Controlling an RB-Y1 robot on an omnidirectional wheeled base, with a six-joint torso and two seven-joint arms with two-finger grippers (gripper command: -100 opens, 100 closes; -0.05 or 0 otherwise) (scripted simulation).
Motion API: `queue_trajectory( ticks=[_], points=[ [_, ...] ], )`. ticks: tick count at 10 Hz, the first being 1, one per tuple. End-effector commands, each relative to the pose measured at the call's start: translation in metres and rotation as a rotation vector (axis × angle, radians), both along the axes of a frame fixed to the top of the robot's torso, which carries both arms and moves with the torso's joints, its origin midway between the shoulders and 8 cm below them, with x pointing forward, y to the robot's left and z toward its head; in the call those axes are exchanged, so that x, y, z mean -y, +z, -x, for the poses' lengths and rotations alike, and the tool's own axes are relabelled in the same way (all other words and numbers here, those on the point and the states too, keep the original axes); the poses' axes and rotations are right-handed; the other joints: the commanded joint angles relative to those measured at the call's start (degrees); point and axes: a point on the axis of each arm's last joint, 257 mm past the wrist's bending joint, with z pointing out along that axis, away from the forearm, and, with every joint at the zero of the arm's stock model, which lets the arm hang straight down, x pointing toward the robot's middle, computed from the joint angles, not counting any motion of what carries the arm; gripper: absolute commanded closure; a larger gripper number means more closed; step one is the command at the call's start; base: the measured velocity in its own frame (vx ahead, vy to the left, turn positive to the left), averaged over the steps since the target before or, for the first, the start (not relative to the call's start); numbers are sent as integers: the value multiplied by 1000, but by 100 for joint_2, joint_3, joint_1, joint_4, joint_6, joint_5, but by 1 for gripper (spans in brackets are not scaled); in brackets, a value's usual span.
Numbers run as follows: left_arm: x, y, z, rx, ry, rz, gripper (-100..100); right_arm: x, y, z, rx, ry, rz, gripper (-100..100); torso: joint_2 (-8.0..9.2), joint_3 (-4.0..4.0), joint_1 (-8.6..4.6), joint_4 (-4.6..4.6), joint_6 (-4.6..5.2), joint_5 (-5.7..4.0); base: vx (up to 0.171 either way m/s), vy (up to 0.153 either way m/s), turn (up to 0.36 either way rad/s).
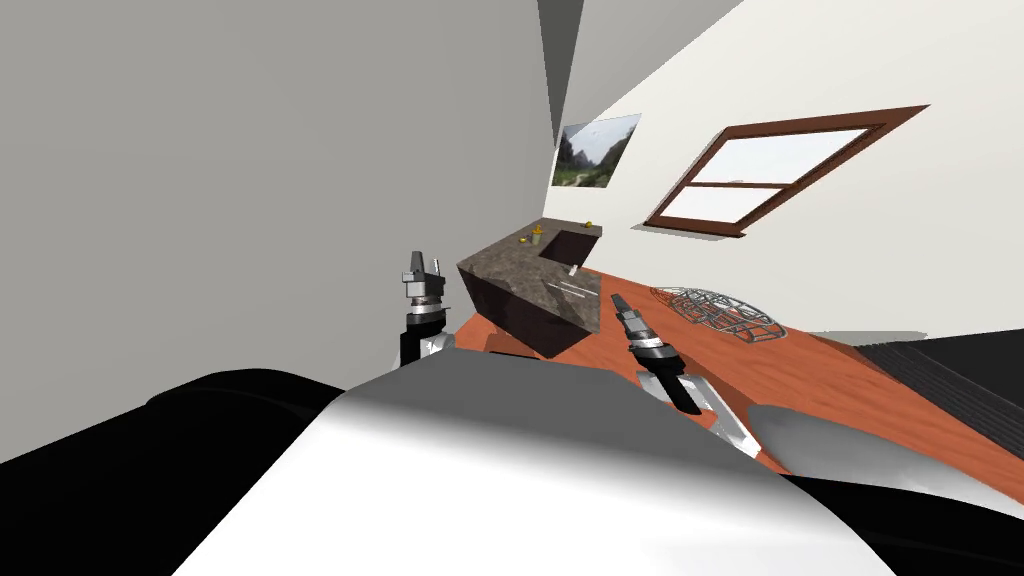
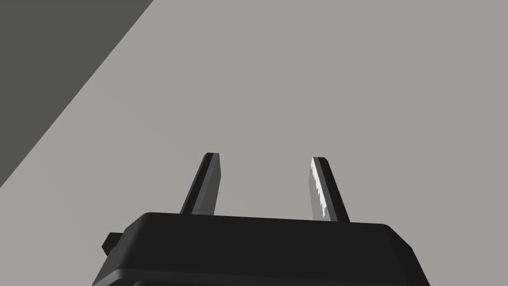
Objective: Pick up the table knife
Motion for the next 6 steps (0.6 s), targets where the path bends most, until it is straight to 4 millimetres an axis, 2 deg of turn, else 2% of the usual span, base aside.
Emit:
queue_trajectory(
  ticks=[1,2,5,6],
  points=[
    [0,0,0,0,0,0,0,17,-11,-1,-38,-6,72,-100,0,0,0,0,0,0,-84,-21,397],
    [0,0,0,0,0,0,0,21,-15,-1,-49,-9,79,-100,-1,-1,-3,0,0,-1,-55,-16,157],
    [0,0,0,0,0,0,0,53,-42,-1,-136,-19,216,-100,-15,-9,-5,-3,-1,-1,-52,-24,427],
    [0,0,0,0,0,0,0,58,-47,0,-148,-28,214,-100,-14,-8,-14,-3,-1,-3,-40,-46,200]
  ],
)
